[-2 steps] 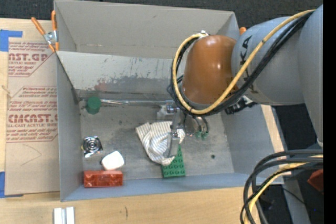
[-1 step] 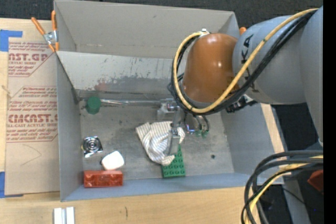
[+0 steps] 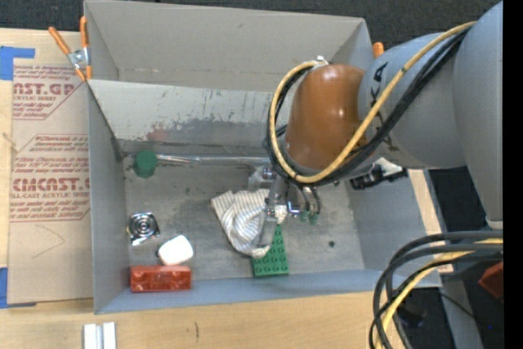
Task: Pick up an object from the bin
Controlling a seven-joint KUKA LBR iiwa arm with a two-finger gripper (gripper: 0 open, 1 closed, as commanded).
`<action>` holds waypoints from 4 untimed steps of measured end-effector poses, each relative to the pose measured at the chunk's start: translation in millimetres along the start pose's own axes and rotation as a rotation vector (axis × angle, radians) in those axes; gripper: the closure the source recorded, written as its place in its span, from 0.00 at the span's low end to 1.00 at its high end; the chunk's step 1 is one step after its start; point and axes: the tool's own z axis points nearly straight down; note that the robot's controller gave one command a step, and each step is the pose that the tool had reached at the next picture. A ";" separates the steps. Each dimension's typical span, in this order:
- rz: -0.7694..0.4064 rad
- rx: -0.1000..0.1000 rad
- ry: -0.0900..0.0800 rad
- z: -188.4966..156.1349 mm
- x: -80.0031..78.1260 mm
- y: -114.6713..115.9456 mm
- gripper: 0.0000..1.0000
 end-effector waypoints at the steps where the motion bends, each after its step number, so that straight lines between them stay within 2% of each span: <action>1: 0.109 0.003 0.008 26.0 5.3 -7.1 0.00; 2: -0.133 -0.002 -0.005 50.1 -24.3 -16.8 1.00; 4: -0.122 -0.002 -0.004 48.5 -26.5 -13.6 1.00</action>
Offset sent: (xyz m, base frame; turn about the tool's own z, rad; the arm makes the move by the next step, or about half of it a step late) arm 0.0210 -0.0197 -0.0514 -0.1335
